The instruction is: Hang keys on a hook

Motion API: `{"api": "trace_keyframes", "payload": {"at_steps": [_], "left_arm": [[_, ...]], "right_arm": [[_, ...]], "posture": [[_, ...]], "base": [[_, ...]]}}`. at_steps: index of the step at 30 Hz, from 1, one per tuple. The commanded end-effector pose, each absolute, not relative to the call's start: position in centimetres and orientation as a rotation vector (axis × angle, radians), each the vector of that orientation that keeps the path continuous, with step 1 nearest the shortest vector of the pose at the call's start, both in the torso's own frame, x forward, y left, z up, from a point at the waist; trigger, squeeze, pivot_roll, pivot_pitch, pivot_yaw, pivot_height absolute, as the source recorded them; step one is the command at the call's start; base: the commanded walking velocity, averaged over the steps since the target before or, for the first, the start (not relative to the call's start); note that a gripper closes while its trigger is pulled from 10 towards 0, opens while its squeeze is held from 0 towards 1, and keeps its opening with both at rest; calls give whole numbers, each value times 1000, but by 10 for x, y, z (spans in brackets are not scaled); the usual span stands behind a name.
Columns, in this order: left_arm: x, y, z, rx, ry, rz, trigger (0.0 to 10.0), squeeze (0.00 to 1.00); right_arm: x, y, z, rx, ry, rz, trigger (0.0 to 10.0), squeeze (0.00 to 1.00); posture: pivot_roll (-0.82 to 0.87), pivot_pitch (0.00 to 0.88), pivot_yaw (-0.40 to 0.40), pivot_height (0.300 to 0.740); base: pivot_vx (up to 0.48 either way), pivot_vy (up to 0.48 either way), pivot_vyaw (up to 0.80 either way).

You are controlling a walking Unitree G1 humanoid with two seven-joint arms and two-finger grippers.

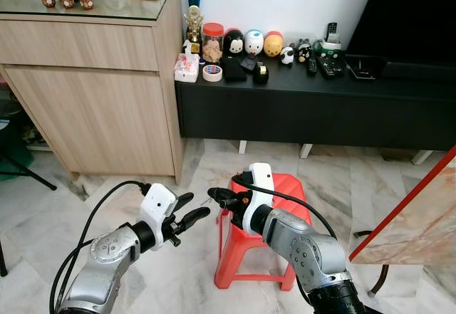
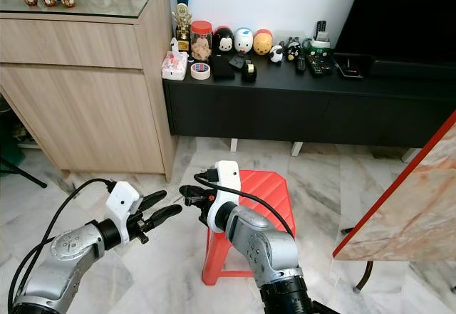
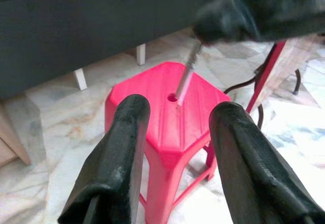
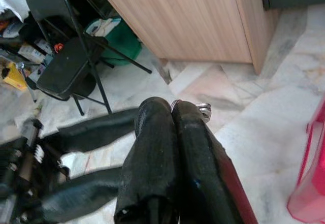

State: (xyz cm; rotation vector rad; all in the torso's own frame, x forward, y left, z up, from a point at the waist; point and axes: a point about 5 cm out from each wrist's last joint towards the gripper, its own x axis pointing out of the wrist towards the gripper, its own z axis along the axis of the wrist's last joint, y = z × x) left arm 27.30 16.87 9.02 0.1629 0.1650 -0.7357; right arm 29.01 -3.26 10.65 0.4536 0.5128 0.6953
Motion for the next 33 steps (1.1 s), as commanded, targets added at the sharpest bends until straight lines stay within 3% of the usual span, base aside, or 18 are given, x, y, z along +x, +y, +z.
{"api": "trace_keyframes", "payload": {"at_steps": [1, 33], "left_arm": [[271, 167, 88, 152, 181, -747, 10000, 0], [279, 163, 94, 108, 125, -688, 10000, 0]], "right_arm": [[291, -30, 117, 480, 483, 700, 10000, 0], [288, -25, 119, 497, 498, 730, 10000, 0]], "posture": [[85, 22, -111, 740], [83, 38, -115, 740]], "base": [[0, 0, 0], [0, 0, 0]]}}
